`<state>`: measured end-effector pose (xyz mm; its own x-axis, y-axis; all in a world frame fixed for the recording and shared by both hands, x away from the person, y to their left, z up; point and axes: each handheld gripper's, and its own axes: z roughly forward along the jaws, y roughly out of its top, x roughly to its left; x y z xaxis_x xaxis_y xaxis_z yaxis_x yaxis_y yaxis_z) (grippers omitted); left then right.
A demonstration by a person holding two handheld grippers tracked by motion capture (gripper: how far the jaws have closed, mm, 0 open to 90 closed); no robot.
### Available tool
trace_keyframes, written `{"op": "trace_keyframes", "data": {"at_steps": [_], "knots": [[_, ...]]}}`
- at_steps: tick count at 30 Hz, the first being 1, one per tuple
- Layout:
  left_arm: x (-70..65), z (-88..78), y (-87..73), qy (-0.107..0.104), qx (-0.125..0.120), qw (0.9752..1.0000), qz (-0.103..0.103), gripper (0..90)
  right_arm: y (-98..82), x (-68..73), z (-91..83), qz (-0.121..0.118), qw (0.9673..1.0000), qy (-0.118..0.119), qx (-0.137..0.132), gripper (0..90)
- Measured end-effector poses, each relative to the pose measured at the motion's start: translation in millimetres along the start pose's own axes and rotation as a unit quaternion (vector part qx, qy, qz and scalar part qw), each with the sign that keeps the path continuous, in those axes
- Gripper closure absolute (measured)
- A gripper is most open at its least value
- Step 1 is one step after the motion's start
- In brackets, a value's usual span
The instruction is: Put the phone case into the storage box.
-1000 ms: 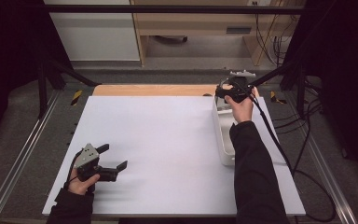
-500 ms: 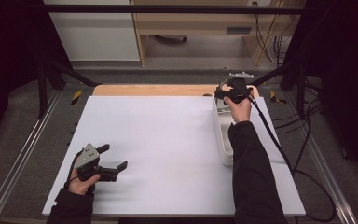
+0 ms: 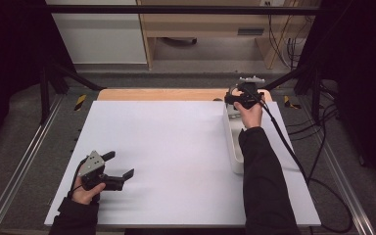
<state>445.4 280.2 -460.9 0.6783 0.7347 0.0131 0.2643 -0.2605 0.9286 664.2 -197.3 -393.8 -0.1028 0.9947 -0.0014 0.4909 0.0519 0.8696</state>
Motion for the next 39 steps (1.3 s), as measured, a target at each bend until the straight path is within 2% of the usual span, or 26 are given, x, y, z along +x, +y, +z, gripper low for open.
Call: {"op": "trace_keyframes", "data": {"at_steps": [13,21,28,32,34,39], "knots": [[0.1,0.2,-0.3,0.0,0.001,1.0,0.0,0.0,-2.5,1.3,5.2,-0.002,1.0,-0.007,0.005,11.4],[-0.3,0.8,-0.5,-0.001,0.002,1.0,0.001,0.0,-5.3,-1.6,5.9,0.005,1.0,-0.005,-0.002,11.3],[-0.1,0.8,-0.6,-0.001,0.002,1.0,0.0,0.0,-6.0,-1.0,6.6,-0.001,1.0,-0.008,-0.006,11.2],[-0.1,0.9,-0.7,-0.001,0.002,1.0,0.001,0.0,-5.7,-1.0,6.4,0.003,1.0,-0.001,-0.003,7.0],[-0.1,1.0,-0.7,-0.002,0.003,1.0,0.001,0.0,-5.7,-0.9,6.8,-0.001,1.0,0.006,-0.002,3.3],[-0.2,1.1,-0.8,-0.003,0.003,1.0,0.001,0.0,-5.1,-1.3,6.2,-0.006,0.9999,0.012,-0.005,0.5]]}}
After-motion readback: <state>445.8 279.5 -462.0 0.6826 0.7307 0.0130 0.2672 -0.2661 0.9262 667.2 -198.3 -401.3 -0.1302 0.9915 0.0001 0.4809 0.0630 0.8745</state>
